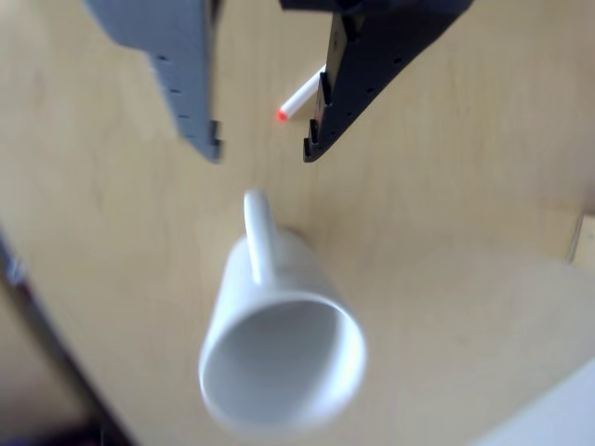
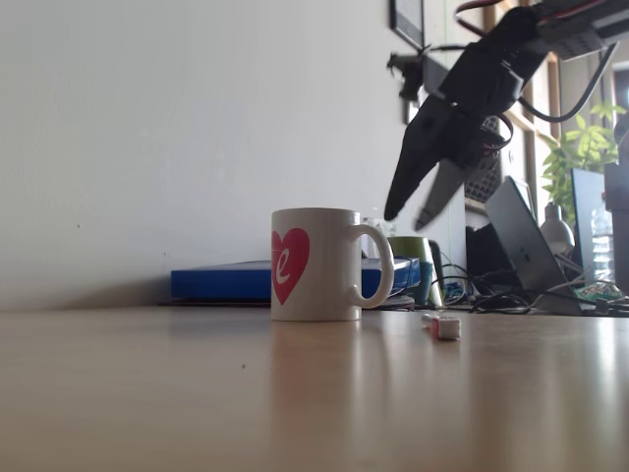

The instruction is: Grab the pen and place it in the cup.

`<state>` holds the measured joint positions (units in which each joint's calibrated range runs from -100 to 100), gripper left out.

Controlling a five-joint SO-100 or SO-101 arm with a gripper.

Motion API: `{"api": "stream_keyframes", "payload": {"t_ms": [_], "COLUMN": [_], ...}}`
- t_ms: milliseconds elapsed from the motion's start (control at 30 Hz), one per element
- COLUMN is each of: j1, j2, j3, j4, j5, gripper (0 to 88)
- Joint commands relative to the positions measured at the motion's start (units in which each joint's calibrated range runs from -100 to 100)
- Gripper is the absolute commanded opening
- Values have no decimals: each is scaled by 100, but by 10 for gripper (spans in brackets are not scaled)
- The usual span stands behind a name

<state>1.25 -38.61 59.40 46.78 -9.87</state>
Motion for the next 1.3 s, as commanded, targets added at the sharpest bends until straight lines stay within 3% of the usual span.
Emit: {"api": "stream_keyframes", "payload": {"t_ms": [0,333,567,833,1267], "j1": [-4,-55,-647,-1314,-1615], "j2": [450,1056,1147,1695,3288], "j3": [-449,-458,-639,-756,-1734], "j4": [436,1073,1150,1150,1735], "j5": [-259,-343,-968,-1042,-1173], "gripper": [293,294,296,298,298]}}
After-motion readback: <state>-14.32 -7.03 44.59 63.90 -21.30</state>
